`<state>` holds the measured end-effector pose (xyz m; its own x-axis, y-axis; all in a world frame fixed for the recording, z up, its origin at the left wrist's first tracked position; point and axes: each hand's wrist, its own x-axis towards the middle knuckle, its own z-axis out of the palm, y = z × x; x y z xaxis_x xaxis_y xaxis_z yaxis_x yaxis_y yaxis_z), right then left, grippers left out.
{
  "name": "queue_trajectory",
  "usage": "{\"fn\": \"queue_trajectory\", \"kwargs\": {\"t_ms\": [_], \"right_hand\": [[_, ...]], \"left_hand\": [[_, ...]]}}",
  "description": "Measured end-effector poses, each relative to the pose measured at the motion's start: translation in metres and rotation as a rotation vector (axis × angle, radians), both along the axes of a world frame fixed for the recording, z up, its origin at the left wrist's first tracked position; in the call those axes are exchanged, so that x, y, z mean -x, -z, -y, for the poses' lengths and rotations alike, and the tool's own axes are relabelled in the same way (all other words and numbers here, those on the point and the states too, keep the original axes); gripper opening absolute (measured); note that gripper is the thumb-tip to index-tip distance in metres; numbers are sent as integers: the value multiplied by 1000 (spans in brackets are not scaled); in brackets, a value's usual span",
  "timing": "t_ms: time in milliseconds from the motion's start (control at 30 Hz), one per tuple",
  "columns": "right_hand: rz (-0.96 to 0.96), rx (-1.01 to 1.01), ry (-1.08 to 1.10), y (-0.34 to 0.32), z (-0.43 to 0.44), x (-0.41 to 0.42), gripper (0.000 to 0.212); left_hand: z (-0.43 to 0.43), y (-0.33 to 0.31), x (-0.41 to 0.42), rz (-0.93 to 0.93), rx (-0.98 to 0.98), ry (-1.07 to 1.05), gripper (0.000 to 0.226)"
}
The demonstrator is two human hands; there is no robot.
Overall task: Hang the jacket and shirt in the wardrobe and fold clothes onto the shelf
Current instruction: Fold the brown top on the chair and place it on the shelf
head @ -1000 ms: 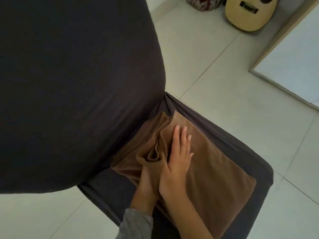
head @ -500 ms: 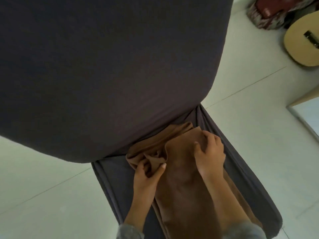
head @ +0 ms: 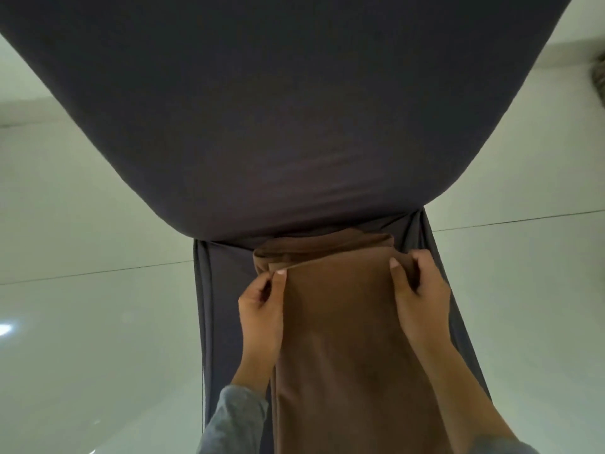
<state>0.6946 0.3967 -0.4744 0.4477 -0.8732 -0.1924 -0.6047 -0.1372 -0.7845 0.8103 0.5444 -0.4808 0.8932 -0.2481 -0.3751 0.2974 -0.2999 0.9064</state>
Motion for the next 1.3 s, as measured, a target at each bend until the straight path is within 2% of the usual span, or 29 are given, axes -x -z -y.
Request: {"fn": "queue_trajectory", "kwargs": {"t_ms": [133,300,467,533,633,700,900,967,1033,1167,1233,1300], "right_hand": [[73,-94,-40,-9,-1,-5,14],[109,-260,-35,-4,13,-21,16],[145,-271,102,6,22,-30,9],[156,-281,149,10,21,-32,9],[156,-301,188,16,18,-35,10],[163,-304,214,20,16,-36,12],[162,-283,233,24,14,-41,10],[155,-264,225,25,14,-43,10],[153,-248,228,26,14,-44,10],[141,-217,241,27,11,-47,11],[142,-204,250,27,10,-49,10],[138,-193,262,27,10,-52,9]], "left_hand": [[-9,-1,1,58,62,-72,24],[-12,5,-12,-94,96,-69,21],[1,9,-30,-196,144,-2,15],[5,11,-36,-190,182,-7,5],[2,14,-41,-109,227,22,17],[-1,14,-44,-73,215,77,15],[-17,20,-63,-116,255,225,9],[-18,19,-72,-141,202,335,15],[-17,15,-79,-181,155,387,10],[-12,12,-87,-227,161,309,12],[-9,8,-86,-199,158,315,11],[-6,11,-83,-122,147,280,22]]}}
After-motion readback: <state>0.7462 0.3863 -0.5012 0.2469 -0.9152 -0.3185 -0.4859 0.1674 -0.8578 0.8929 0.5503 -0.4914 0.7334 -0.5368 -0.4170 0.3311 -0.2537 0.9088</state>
